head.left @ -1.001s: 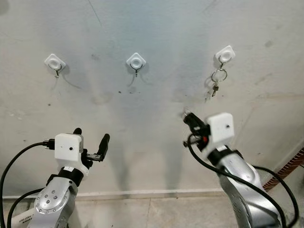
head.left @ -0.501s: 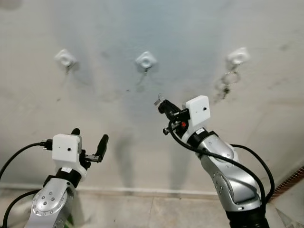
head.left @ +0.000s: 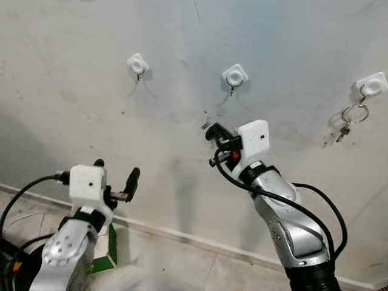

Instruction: Hang keys on a hook

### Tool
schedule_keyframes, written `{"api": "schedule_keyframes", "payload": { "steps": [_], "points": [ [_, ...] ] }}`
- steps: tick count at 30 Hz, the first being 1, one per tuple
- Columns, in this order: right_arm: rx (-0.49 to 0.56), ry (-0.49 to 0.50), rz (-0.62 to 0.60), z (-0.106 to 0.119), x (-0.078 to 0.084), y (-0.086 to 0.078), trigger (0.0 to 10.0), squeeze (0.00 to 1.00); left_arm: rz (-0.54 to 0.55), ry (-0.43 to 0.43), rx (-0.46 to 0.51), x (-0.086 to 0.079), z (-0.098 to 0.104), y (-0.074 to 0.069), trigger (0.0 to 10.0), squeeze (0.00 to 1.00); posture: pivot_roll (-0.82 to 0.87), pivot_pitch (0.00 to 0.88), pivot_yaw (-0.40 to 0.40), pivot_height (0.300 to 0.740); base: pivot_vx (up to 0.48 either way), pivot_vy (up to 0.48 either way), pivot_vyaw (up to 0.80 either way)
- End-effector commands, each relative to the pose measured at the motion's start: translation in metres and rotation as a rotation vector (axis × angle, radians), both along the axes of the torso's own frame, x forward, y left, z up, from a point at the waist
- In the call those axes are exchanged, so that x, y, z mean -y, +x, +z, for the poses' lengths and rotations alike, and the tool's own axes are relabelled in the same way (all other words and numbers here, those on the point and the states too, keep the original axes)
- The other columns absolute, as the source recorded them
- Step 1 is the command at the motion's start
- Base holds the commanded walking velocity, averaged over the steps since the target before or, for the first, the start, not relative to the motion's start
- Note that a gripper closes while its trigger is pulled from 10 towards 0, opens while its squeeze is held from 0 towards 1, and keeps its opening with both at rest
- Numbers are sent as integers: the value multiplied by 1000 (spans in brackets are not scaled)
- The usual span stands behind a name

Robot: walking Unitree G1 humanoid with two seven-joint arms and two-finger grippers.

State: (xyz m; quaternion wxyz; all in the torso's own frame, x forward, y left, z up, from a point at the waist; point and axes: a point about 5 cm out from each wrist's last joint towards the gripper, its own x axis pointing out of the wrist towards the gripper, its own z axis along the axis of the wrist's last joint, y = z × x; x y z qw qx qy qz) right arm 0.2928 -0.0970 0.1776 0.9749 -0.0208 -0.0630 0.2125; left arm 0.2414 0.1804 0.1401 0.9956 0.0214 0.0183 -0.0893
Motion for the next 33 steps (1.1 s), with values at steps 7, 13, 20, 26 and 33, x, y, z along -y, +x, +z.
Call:
{"api": "schedule_keyframes", "payload": {
  "steps": [7, 13, 20, 26, 33],
  "points": [
    [-37, -14, -125, -14, 29, -11, 10000, 0, -46, 8, 9, 8, -1, 9, 10000, 0, 91, 0, 69, 740, 0, 0, 0],
    [-19, 3, -108, -9, 20, -11, 10000, 0, -106, -4, 41, 19, 3, 10, 10000, 0, 81, 0, 74, 740, 0, 0, 0],
    [-30, 28, -133, -11, 23, -20, 10000, 0, -125, 12, 40, 23, 2, 1, 10000, 0, 77, 0, 79, 740, 0, 0, 0],
    [-8, 65, -68, -2, 5, -14, 10000, 0, -146, 38, 57, 26, 3, 6, 10000, 0, 77, 0, 81, 740, 0, 0, 0],
    [59, 90, 11, 20, -16, 8, 10000, 0, -141, 37, 57, 26, 4, 6, 10000, 0, 95, 0, 83, 740, 0, 0, 0]
  ]
}}
